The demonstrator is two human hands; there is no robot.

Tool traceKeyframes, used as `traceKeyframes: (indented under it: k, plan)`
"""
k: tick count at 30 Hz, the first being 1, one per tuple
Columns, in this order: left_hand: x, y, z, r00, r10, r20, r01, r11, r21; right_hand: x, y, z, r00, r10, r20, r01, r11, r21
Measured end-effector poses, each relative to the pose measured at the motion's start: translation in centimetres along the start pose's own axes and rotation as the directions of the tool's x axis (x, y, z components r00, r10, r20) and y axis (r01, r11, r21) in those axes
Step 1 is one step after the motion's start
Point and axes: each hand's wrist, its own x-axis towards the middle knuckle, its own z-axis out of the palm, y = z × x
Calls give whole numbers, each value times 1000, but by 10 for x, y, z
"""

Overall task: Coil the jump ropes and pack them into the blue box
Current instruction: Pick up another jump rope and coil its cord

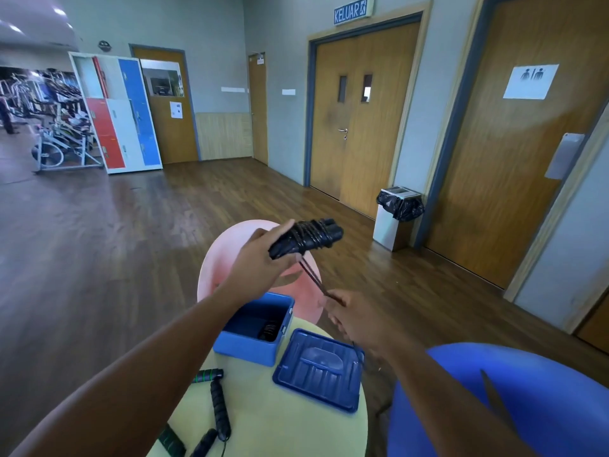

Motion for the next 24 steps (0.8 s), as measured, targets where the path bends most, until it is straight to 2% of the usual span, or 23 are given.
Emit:
traceKeyframes:
  k: [2,5,7,11,14,17,20,24]
  plan:
    - [6,-10,-2,997,-76,-2,76,997,29,-2,1,0,998,-59,12,60,990,-126]
    - [7,-24,-1,990,-136,48,115,943,311,-2,-7,-6,991,-121,51,131,937,-324]
    - [4,-27,6,982,-172,80,126,906,404,-1,-19,-16,981,-174,90,196,864,-464]
    - [-11,-12,22,951,-93,294,-57,884,464,-4,-60,-52,947,-287,145,309,689,-656]
    - [-17,3,24,910,33,413,-175,934,312,-4,-77,-75,934,-327,144,345,719,-603]
    - [-20,17,19,883,152,444,-270,938,217,2,-78,-89,947,-287,145,321,861,-395]
    - [-25,28,13,863,249,439,-367,907,207,3,-74,-92,950,-242,195,279,941,-192]
    - [-27,29,9,825,389,411,-514,817,260,2,-62,-83,946,-188,265,205,978,-35]
